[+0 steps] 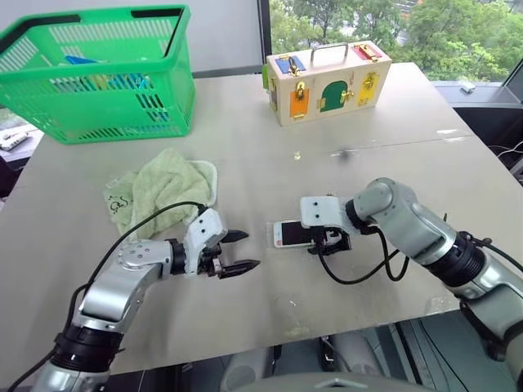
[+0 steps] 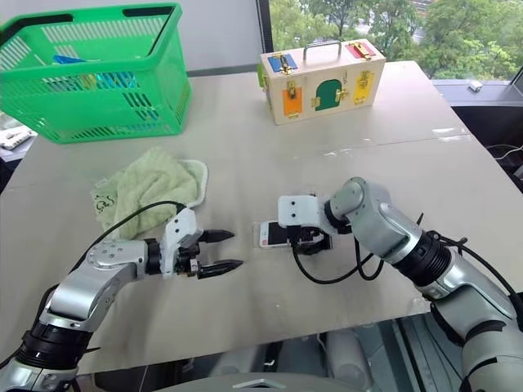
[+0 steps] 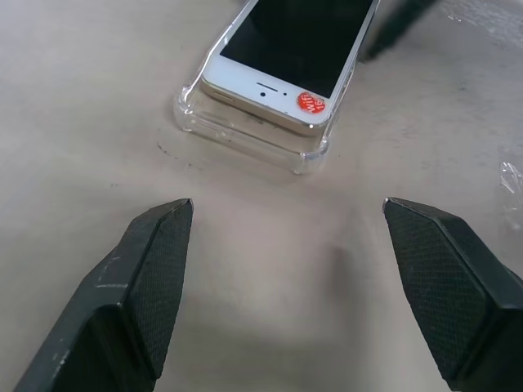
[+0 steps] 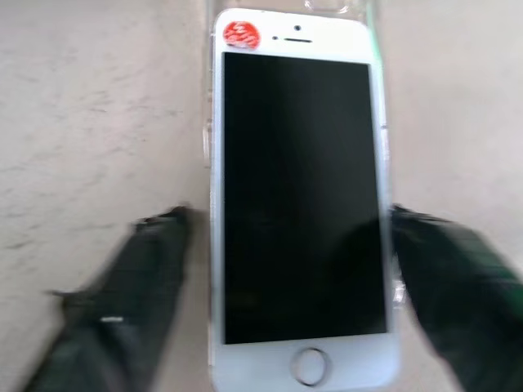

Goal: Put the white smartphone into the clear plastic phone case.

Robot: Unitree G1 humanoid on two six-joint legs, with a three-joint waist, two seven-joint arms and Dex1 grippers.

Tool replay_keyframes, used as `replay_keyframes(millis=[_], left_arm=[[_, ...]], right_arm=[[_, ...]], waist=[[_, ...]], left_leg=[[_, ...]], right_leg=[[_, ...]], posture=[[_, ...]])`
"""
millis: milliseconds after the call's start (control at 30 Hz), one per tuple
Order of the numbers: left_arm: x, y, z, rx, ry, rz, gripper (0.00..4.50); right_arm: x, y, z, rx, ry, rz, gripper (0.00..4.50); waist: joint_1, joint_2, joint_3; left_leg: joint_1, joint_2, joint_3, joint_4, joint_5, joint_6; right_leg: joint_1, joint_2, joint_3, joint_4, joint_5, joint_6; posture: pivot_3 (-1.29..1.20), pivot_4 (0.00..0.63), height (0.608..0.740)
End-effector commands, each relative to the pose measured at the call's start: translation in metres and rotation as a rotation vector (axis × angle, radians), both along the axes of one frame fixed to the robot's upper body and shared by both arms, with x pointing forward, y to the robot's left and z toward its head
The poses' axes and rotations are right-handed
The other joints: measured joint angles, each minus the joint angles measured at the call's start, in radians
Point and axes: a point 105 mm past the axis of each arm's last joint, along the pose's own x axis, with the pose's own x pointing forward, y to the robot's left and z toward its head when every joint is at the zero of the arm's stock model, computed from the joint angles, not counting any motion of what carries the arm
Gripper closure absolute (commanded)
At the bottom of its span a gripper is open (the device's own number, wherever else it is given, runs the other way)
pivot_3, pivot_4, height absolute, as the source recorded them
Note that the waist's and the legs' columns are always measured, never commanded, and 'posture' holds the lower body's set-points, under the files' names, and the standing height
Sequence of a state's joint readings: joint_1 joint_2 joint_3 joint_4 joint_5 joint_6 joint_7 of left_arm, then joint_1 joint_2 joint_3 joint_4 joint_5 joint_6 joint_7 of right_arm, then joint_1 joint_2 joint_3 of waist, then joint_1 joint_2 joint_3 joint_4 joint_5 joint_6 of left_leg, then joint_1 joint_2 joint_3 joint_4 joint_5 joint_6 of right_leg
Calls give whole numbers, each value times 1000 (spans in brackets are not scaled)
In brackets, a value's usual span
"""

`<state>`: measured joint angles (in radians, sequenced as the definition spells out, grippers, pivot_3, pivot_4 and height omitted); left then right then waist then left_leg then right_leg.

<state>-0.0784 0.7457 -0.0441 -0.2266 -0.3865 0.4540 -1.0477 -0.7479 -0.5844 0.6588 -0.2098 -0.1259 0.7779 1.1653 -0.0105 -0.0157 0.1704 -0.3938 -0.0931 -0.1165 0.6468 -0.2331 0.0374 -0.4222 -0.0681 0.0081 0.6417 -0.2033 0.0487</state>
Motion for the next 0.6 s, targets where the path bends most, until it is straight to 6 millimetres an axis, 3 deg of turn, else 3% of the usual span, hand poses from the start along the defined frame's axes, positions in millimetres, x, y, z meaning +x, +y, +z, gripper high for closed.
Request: replay_keyframes(millis=[33, 133, 200, 233, 300, 433, 533, 600], left_arm=[[2, 2, 15, -21, -48, -19, 673], [3, 6, 15, -24, -40, -24, 673], [5, 7, 16, -32, -39, -19, 1201], [6, 6, 16, -34, -34, -23, 1570], [7, 6, 15, -35, -32, -28, 2485], [9, 1, 14, -34, -41, -31, 4459], [10, -1, 11, -22, -45, -34, 4500], [12, -3, 9, -12, -49, -34, 4500]], right_arm=[[2, -6, 20, 75, -37, -52, 27], [-3, -11, 39, 149, -42, -89, 27], [-7, -15, 50, 200, -42, -114, 0], [-6, -17, 55, 237, -48, -148, 256], [-10, -24, 59, 261, -47, -179, 862], [-13, -45, 50, 270, -53, -299, 2798], [-11, -66, 36, 210, -89, -390, 4290], [-11, -72, 31, 192, -102, -422, 4449]], waist=[[0, 1, 1], [0, 1, 2], [0, 1, 2], [0, 1, 2], [0, 1, 2], [1, 1, 2], [6, 1, 2], [7, 1, 2]], left_leg=[[-1, 0, 0, 0, 0, 0], [-7, 0, 0, 0, 1, 0], [-8, 0, 0, -1, 2, 1], [-8, 0, 0, -1, 2, 1], [-8, 0, 0, -2, 1, 2], [-8, 0, 0, -3, 1, 2], [-8, -1, 1, -3, 1, 2], [-8, -1, 1, -3, 1, 2]], right_leg=[[-1, 0, 0, 0, 0, 0], [-6, 0, 0, 0, 0, 0], [-7, 0, 1, 0, 0, -1], [-7, 0, 1, 0, 0, -1], [-7, 0, 1, 0, 0, -1], [-7, -1, 1, -1, 0, 0], [-7, -1, 1, -1, 0, 0], [-7, -2, 1, -1, 0, 0]], posture=[[0, 150, 740], [0, 150, 740], [0, 150, 740], [0, 150, 740], [0, 150, 740], [0, 150, 740], [0, 150, 740], [0, 150, 740]])
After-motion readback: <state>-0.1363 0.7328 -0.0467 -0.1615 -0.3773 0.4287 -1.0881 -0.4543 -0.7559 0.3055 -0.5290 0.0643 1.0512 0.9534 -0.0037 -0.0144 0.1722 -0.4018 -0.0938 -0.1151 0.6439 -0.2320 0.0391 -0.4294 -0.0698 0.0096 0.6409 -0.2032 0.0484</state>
